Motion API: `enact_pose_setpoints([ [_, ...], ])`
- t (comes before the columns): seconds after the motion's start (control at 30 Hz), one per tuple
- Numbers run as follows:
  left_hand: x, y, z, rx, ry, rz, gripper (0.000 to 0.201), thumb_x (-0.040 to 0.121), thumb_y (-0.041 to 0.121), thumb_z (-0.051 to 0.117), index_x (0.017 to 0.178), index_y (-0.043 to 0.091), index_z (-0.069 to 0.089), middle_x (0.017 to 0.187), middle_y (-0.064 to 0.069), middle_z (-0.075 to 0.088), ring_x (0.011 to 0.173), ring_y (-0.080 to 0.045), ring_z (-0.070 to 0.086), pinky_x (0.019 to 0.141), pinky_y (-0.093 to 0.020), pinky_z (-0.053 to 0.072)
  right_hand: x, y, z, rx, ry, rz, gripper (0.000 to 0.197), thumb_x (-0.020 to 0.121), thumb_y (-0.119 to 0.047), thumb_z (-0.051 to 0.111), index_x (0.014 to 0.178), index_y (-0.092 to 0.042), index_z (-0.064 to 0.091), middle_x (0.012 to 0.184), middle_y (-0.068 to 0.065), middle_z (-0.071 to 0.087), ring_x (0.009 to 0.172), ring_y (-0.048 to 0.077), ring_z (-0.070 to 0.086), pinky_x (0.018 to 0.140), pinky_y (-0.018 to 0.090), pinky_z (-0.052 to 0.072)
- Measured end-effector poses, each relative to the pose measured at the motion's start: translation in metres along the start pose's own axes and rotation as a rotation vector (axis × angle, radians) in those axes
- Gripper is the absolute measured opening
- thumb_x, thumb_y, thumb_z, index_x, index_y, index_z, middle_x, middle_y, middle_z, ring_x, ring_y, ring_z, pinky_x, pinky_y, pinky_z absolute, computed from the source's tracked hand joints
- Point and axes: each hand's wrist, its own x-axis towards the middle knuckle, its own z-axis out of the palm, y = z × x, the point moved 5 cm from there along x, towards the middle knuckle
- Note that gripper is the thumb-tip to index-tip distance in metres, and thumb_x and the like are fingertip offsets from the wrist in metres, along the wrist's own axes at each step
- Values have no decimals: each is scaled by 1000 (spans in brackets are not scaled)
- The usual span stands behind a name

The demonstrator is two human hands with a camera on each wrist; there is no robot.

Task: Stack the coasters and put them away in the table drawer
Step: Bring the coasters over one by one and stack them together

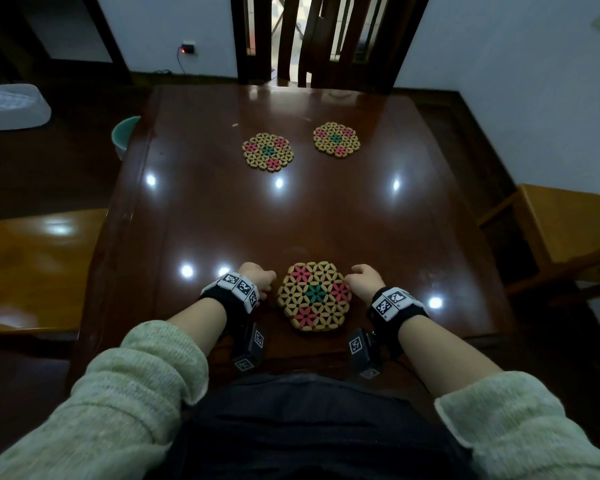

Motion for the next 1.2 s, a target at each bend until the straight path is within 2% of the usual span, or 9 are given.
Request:
enact_pose_setpoints([
  [0.07,5,8,-8,-8,22,38,27,91,21,54,115,9,59,99,-8,70,82,-21,63,62,-32,50,5,-11,-6,-10,22,-31,48,90,-12,54,138,-10,50,143,12,47,120,26,52,97,35,46],
  [0.27,31,39,-27,45,51,176,26,92,20,51,110,10,66,92,-3,67,72,-15,58,62,-25,46,26,-52,-19,-15,30,-90,38,91,-11,54,129,-9,59,133,11,57,124,26,51,101,35,43],
  [0.4,52,69,-38,181,93,248,27,88,26,52,110,19,67,115,-5,68,104,-23,63,89,-34,51,48,-85,-24,0,-11,-133,33,93,-10,53,125,-8,61,118,8,60,116,25,54,94,33,44],
  [0.5,69,96,-44,282,132,273,38,90,28,53,126,15,58,131,-6,60,119,-24,56,98,-34,45,70,-107,-24,38,-43,-149,28,92,-9,53,116,-9,65,90,1,59,79,14,54,69,24,44],
  [0.57,82,115,-47,318,157,280,42,92,27,53,132,15,52,136,-7,55,123,-25,53,99,-34,43,87,-123,-25,92,-27,-152,24,89,-8,53,107,-12,69,86,2,60,73,13,51,61,22,40],
  [0.7,114,149,-51,439,201,298,51,91,26,52,141,15,42,144,-10,44,128,-30,48,102,-36,41,122,-149,-28,167,1,-151,25,88,-8,51,102,-14,70,91,0,61,94,18,54,83,34,46],
  [0.9,157,187,-58,632,246,376,59,91,28,49,146,16,33,155,-4,24,140,-28,27,111,-42,31,163,-169,-19,138,-14,-155,19,89,-13,52,94,-23,67,101,3,65,91,18,56,85,34,47],
  [1.07,188,211,-62,775,254,417,64,96,35,41,153,19,17,162,0,8,149,-24,6,118,-40,17,181,-185,-5,95,-67,-172,28,94,-17,49,116,-17,67,117,1,63,111,17,57,99,32,45],
  [1.2,206,211,-65,832,283,435,61,95,39,37,152,21,22,160,1,21,148,-22,13,121,-39,14,192,-201,8,102,-121,-210,35,95,-17,49,128,-15,59,131,5,60,123,20,55,107,36,42],
])
